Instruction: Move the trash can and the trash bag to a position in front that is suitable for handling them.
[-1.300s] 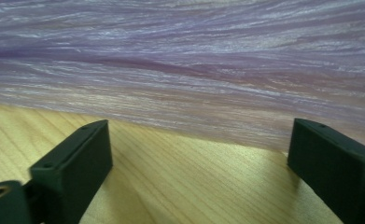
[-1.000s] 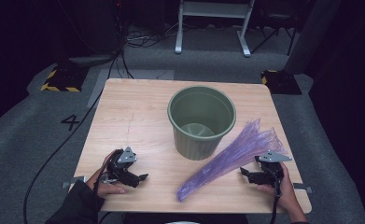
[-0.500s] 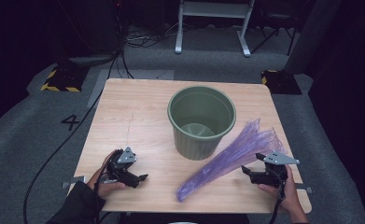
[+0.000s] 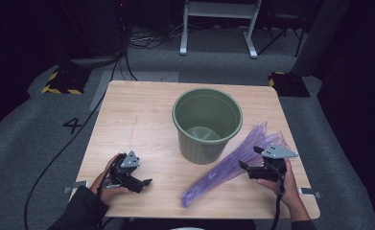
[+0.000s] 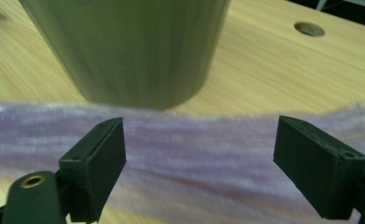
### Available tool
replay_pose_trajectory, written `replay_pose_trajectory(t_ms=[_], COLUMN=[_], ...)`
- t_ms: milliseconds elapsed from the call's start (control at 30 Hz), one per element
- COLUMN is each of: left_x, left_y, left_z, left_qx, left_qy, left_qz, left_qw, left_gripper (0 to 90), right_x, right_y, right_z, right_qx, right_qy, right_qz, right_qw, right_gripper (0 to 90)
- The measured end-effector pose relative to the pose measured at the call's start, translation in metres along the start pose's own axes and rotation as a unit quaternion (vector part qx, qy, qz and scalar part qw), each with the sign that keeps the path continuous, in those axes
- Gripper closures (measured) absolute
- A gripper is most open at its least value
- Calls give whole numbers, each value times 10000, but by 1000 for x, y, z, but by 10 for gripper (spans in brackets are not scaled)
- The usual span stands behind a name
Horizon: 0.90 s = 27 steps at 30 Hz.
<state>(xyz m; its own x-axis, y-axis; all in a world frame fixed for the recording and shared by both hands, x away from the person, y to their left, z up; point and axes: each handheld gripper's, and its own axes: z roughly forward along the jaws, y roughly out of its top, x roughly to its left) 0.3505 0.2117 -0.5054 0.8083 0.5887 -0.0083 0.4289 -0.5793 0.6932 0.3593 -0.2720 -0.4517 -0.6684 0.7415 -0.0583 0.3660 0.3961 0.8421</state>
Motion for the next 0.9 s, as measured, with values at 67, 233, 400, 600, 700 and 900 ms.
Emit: replay_pose_trajectory(t_ms=[67, 233, 400, 600, 700, 900], left_x=[0, 0, 0, 0, 0, 0], left_y=[0, 0, 0, 0, 0, 0], left_z=[0, 0, 0, 0, 0, 0], left_qx=[4, 4, 3, 2, 3, 2], left_qy=[1, -13, -18, -18, -17, -18], left_qz=[0, 16, 21, 22, 20, 22], left_qw=[10000, 10000, 10000, 10000, 10000, 10000], left_gripper=[32, 32, 32, 32, 32, 33], right_x=[2, 8, 11, 16, 18, 25], right_y=[6, 20, 27, 33, 36, 40], right_z=[5, 22, 34, 40, 43, 51], right_qx=[-19, 4, 21, -15, -21, -35], right_qy=[52, 188, 260, 353, 421, 578], right_qz=[-37, -129, -119, -178, -195, -260], right_qw=[10000, 9997, 9996, 9992, 9989, 9980], right_gripper=[170, 165, 163, 162, 162, 147])
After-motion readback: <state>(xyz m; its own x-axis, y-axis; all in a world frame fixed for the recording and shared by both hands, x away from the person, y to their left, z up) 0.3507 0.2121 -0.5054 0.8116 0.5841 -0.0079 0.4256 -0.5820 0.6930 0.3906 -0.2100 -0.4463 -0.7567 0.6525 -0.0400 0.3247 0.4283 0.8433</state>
